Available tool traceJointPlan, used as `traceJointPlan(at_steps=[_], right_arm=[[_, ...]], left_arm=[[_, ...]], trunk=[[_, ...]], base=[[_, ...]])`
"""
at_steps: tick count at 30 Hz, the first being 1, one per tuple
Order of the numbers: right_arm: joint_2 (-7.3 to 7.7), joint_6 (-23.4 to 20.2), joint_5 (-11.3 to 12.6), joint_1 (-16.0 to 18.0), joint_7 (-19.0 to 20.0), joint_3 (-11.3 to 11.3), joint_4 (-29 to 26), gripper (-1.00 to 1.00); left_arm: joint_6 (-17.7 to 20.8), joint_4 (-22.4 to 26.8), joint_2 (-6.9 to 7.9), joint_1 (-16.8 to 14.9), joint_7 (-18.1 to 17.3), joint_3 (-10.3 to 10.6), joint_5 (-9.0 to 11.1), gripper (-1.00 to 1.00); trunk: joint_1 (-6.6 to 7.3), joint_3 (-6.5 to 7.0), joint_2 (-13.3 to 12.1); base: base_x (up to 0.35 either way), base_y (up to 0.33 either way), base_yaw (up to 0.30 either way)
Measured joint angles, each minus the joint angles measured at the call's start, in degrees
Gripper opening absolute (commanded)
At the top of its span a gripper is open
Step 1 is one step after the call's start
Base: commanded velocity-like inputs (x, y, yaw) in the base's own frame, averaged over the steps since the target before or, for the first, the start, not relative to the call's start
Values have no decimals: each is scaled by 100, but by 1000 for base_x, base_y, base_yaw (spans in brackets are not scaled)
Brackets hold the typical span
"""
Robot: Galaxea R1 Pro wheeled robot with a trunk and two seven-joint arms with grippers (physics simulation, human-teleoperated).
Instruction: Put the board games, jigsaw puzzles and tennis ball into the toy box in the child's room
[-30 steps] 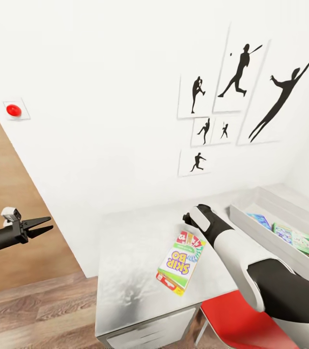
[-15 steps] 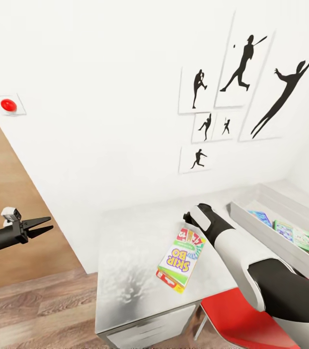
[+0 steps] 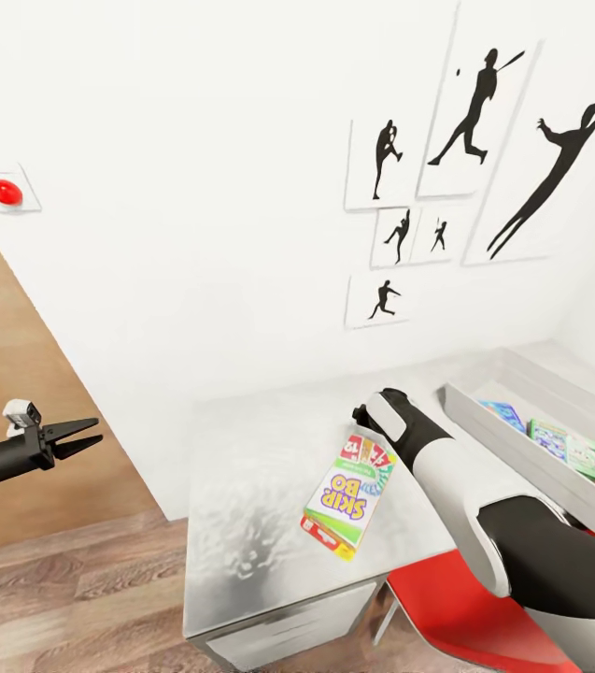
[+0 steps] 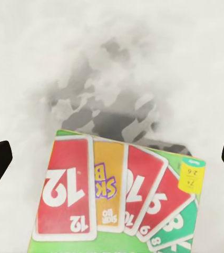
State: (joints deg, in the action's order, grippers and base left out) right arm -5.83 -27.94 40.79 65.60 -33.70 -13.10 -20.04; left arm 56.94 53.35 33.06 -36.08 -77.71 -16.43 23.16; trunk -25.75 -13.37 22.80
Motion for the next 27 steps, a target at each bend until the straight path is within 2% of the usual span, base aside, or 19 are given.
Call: traceJointPlan(at_steps=[9, 27], right_arm=[[-15, -18, 0, 48, 2, 4, -193, 100], [-45, -12, -4, 157, 2, -12, -211, 100]], left_arm=[[0, 0, 4, 0, 0, 6, 6, 100], [1, 0, 14, 0, -19, -1, 8, 100]], trunk=[[0, -85, 0], [0, -254, 0]], base=[[0, 0, 0], [0, 22, 0]])
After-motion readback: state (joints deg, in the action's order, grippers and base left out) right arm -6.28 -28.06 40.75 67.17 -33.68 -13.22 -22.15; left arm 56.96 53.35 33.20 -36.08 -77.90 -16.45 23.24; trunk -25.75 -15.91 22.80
